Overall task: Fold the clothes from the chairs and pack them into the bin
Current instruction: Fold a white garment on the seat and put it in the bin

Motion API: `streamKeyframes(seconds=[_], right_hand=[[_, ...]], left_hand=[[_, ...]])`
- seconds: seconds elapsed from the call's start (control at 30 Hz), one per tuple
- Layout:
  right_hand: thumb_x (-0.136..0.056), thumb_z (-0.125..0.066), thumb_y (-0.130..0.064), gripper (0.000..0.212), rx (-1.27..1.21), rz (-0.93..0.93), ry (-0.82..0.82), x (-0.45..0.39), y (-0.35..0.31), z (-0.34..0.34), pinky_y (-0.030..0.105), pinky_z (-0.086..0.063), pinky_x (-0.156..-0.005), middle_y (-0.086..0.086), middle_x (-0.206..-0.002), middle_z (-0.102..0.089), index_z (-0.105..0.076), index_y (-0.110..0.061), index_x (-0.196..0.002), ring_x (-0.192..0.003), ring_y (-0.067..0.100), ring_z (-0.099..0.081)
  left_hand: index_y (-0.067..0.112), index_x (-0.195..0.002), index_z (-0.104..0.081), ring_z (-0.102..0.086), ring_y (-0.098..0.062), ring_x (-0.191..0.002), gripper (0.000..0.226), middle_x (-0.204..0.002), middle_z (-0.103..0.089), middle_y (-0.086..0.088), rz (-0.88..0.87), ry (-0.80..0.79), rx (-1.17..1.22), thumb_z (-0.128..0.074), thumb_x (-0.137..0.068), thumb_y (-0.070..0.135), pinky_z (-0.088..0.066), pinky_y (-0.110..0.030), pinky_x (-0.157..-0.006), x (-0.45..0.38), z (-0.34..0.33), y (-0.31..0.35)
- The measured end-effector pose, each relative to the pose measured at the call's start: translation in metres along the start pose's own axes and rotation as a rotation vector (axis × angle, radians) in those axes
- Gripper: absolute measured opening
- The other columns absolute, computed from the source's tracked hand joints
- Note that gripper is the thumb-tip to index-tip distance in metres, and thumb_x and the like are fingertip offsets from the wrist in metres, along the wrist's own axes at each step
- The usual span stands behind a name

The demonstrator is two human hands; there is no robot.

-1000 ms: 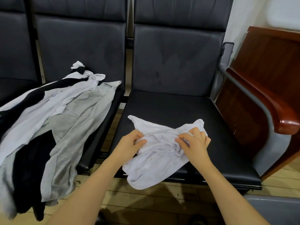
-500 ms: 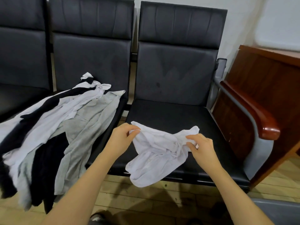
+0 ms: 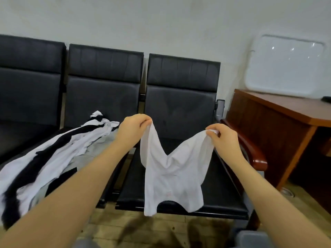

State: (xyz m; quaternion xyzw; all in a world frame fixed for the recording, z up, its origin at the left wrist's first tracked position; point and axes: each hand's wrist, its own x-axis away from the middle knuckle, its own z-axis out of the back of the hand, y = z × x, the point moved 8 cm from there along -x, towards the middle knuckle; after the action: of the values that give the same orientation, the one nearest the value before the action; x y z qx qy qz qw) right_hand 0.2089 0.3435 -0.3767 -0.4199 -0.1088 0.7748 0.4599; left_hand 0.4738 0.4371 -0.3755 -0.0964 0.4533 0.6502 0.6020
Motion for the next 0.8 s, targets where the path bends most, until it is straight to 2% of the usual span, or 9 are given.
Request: streamKeyframes(seconds=[0.17, 0.27, 0.37, 0.47, 0.53, 0.57, 0.67, 0.73, 0.8], right_hand=[[-0.095, -0.055, -0.015, 0.023, -0.033, 0.106, 0.086, -0.014, -0.026, 0.052, 0.027, -0.043, -0.095, 0.003, -0.107, -0.066, -0.068, -0.014, -0.114, -0.098, 0.014, -0.058], [-0.097, -0.050, -0.011, 0.024, -0.063, 0.145, 0.098, -0.019, -0.034, 0.073, 0.008, -0.038, -0.079, -0.005, -0.088, -0.057, -0.069, -0.017, -0.111, -0.081, 0.007, -0.052], [-0.098, -0.045, -0.009, 0.025, -0.144, 0.063, 0.084, -0.023, -0.026, 0.083, 0.016, -0.034, -0.082, 0.000, -0.103, -0.061, -0.068, -0.016, -0.103, -0.097, 0.014, -0.054], [-0.099, -0.042, -0.012, 0.021, -0.139, -0.021, 0.077, -0.021, -0.014, 0.082, 0.024, -0.033, -0.084, 0.005, -0.113, -0.061, -0.063, -0.015, -0.101, -0.100, 0.014, -0.051], [-0.100, -0.040, -0.016, 0.022, -0.106, -0.077, 0.057, -0.019, -0.006, 0.077, 0.025, -0.033, -0.083, 0.007, -0.115, -0.059, -0.060, -0.010, -0.107, -0.098, 0.013, -0.048], [-0.100, -0.041, -0.017, 0.023, -0.097, -0.099, 0.041, -0.017, -0.003, 0.074, 0.025, -0.033, -0.082, 0.008, -0.114, -0.058, -0.059, -0.008, -0.110, -0.097, 0.013, -0.048], [-0.097, -0.051, -0.022, 0.020, -0.066, -0.133, -0.003, -0.015, 0.007, 0.064, 0.026, -0.035, -0.079, 0.006, -0.107, -0.054, -0.057, -0.005, -0.107, -0.094, 0.013, -0.048], [-0.094, -0.057, -0.022, 0.017, -0.026, -0.133, -0.006, -0.015, 0.017, 0.060, 0.024, -0.036, -0.078, 0.005, -0.109, -0.052, -0.057, -0.006, -0.102, -0.097, 0.015, -0.049], [-0.096, -0.052, -0.014, 0.013, 0.004, -0.139, -0.010, -0.013, 0.026, 0.060, 0.021, -0.039, -0.070, 0.010, -0.109, -0.055, -0.058, -0.004, -0.101, -0.095, 0.018, -0.053]], left_hand=[[0.007, -0.114, -0.066, -0.060, -0.020, -0.107, 0.025, -0.111, -0.068, -0.007, -0.039, 0.046, 0.062, -0.051, -0.097, 0.015, -0.041, -0.022, -0.093, -0.022, 0.036, 0.034], [0.009, -0.115, -0.066, -0.059, -0.017, -0.106, 0.025, -0.112, -0.067, -0.005, -0.026, 0.078, 0.133, -0.047, -0.097, 0.011, -0.037, -0.013, -0.089, -0.030, 0.051, 0.041], [0.014, -0.119, -0.061, -0.052, -0.012, -0.098, 0.035, -0.110, -0.059, 0.000, 0.027, 0.067, 0.247, -0.036, -0.098, 0.002, -0.034, -0.005, -0.079, -0.032, 0.053, 0.043], [0.012, -0.122, -0.055, -0.046, -0.009, -0.089, 0.038, -0.107, -0.049, -0.004, 0.030, 0.008, 0.251, -0.027, -0.098, 0.002, -0.032, -0.001, -0.073, -0.029, 0.045, 0.048], [0.013, -0.118, -0.055, -0.044, -0.006, -0.087, 0.030, -0.108, -0.045, -0.008, 0.026, -0.072, 0.235, -0.030, -0.101, 0.012, -0.033, -0.004, -0.077, -0.028, 0.036, 0.049], [0.015, -0.112, -0.058, -0.043, -0.005, -0.088, 0.025, -0.108, -0.043, -0.008, 0.044, -0.125, 0.227, -0.036, -0.101, 0.020, -0.035, -0.012, -0.085, -0.028, 0.030, 0.046], [0.020, -0.091, -0.063, -0.036, -0.015, -0.095, 0.024, -0.103, -0.035, -0.003, 0.016, -0.247, -0.053, -0.066, -0.083, 0.043, -0.037, -0.029, -0.088, -0.026, 0.019, 0.037], [0.021, -0.093, -0.062, -0.031, -0.019, -0.097, 0.030, -0.103, -0.028, 0.000, -0.054, -0.380, -0.364, -0.069, -0.078, 0.046, -0.033, -0.028, -0.084, -0.021, 0.010, 0.030], [0.020, -0.099, -0.061, -0.031, -0.020, -0.095, 0.024, -0.104, -0.024, -0.001, -0.105, -0.417, -0.575, -0.063, -0.085, 0.039, -0.031, -0.027, -0.080, -0.018, 0.004, 0.020]])
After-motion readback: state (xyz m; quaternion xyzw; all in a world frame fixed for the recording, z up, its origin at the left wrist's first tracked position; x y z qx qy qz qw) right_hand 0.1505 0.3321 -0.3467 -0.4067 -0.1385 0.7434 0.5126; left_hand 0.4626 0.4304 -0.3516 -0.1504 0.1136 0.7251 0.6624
